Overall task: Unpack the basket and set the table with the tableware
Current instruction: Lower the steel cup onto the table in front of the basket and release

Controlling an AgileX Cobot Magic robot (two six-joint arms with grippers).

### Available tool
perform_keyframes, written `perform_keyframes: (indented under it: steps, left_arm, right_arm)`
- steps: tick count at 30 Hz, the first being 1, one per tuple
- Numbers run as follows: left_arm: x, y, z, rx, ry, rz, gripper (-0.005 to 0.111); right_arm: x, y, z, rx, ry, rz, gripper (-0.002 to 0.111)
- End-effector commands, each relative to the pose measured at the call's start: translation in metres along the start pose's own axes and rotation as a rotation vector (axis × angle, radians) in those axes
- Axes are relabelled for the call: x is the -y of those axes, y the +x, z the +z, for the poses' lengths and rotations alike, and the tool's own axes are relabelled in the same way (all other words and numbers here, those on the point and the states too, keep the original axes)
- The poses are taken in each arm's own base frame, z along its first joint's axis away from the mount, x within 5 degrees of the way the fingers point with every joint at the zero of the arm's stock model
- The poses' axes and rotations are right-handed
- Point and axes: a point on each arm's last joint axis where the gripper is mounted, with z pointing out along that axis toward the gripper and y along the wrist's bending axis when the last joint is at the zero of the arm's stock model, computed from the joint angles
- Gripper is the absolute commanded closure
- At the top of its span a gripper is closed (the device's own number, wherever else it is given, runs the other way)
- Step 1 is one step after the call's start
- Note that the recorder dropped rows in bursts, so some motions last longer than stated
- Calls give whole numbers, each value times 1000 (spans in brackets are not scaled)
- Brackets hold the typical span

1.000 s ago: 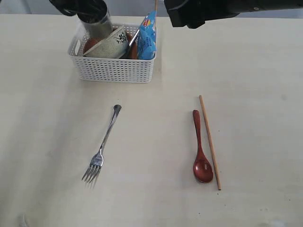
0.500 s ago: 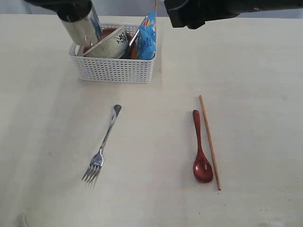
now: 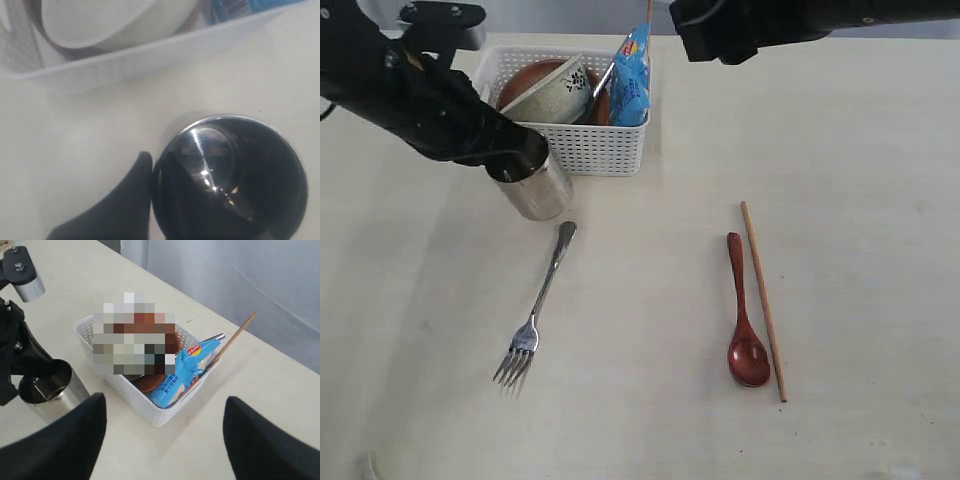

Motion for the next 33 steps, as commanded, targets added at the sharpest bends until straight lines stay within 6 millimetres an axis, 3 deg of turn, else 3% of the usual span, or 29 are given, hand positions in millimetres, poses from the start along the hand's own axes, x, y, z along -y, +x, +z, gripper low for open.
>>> perform_keyframes:
  steps: [1,5,13,18,24,33]
  left_arm:
    - [12,-1,26,54,0,9,107]
    - [12,-6,48,22,-2,2,107]
    - [14,-26,68,-11,11,15,107]
    - [10,-31,69,9,-6,19,107]
    - [-14,-37,65,40,-48,-27,107]
    - [-10,-31,60,-32,-29,-2,106]
  right_arm:
    - [2,-1,-3,7,8,1,46]
    - [2,-1,-3,3,7,1,46]
    - [2,-1,-3,3,7,3,46]
    - [2,-1,-3,7,8,3,46]
    - [2,-1,-3,7,8,3,46]
    - [2,-1,-3,9,9,3,46]
